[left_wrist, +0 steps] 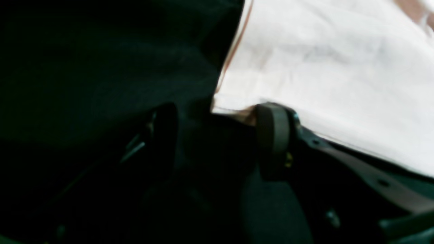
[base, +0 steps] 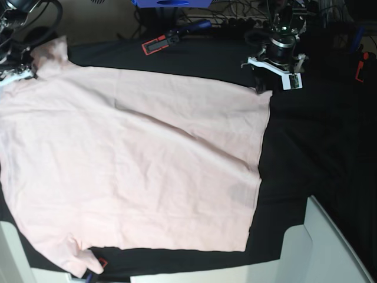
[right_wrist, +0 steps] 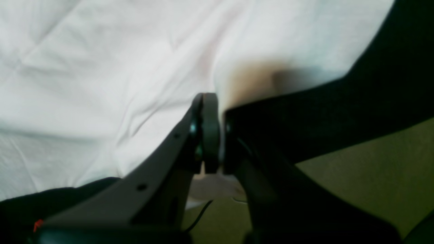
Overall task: Fold the T-shirt properly
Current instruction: 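Move the left gripper to the hem corner and pinch the fabric, then drag the shirt edge toward the robot with both grippers, straightening it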
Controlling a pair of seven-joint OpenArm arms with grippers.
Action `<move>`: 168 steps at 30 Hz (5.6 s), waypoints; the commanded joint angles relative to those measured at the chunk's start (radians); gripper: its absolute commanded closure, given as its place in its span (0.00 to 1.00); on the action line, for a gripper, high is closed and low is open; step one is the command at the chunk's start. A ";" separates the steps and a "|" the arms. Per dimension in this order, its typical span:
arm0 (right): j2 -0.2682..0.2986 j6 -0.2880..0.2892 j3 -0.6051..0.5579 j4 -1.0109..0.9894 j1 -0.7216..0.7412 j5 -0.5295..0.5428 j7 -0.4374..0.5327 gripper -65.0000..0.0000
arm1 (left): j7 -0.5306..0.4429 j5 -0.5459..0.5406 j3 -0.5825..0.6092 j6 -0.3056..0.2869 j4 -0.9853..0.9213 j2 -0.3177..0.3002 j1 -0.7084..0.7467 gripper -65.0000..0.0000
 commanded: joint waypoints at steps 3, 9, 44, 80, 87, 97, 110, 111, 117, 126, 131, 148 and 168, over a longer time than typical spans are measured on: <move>0.005 -0.014 -0.004 -0.007 0.009 -0.027 -0.011 1.00 | 0.039 -0.012 0.028 -0.017 0.031 0.000 0.017 0.45; 0.006 -0.014 -0.006 -0.014 0.012 -0.027 -0.011 1.00 | 0.039 -0.013 0.022 -0.017 0.058 0.000 0.021 0.45; 0.005 -0.014 -0.006 -0.014 0.014 -0.029 -0.011 1.00 | 0.038 -0.013 -0.079 -0.017 0.008 0.007 -0.018 0.45; 0.028 -0.011 -0.006 0.118 -0.017 -0.029 -0.011 1.00 | 0.038 -0.013 0.027 -0.014 0.147 -0.033 0.071 1.00; 0.026 -0.011 -0.006 0.220 -0.040 -0.029 -0.020 1.00 | 0.038 -0.013 0.019 -0.014 0.195 -0.036 0.109 1.00; 0.028 -0.011 -0.004 0.323 -0.077 -0.029 -0.043 1.00 | 0.038 0.064 0.018 -0.014 0.361 -0.034 0.216 1.00; 0.040 -0.022 -0.119 0.323 -0.078 -0.029 -0.061 1.00 | 0.038 0.236 0.016 -0.012 0.560 -0.004 0.301 1.00; 0.040 -0.022 -0.126 0.323 -0.078 -0.029 -0.061 1.00 | 0.038 0.236 0.016 -0.012 0.571 -0.004 0.305 1.00; 0.040 -0.022 -0.129 0.323 -0.078 -0.029 -0.077 1.00 | 0.035 0.237 0.016 -0.012 0.617 -0.008 0.337 1.00; 0.044 -0.031 -0.122 0.318 -0.081 -0.031 -0.074 1.00 | 0.030 0.231 -0.039 -0.012 0.652 -0.007 0.385 1.00; 0.044 -0.083 -0.132 0.318 -0.081 -0.031 -0.069 1.00 | 0.028 0.231 -0.070 -0.012 0.658 -0.007 0.388 1.00; 0.067 -0.086 -0.133 0.318 -0.063 -0.031 -0.077 1.00 | 0.028 0.229 -0.073 -0.012 0.658 -0.007 0.385 1.00; 0.167 -0.116 -0.231 0.206 0.055 -0.031 -0.115 1.00 | 0.038 0.228 -0.075 -0.012 0.594 0.062 0.233 1.00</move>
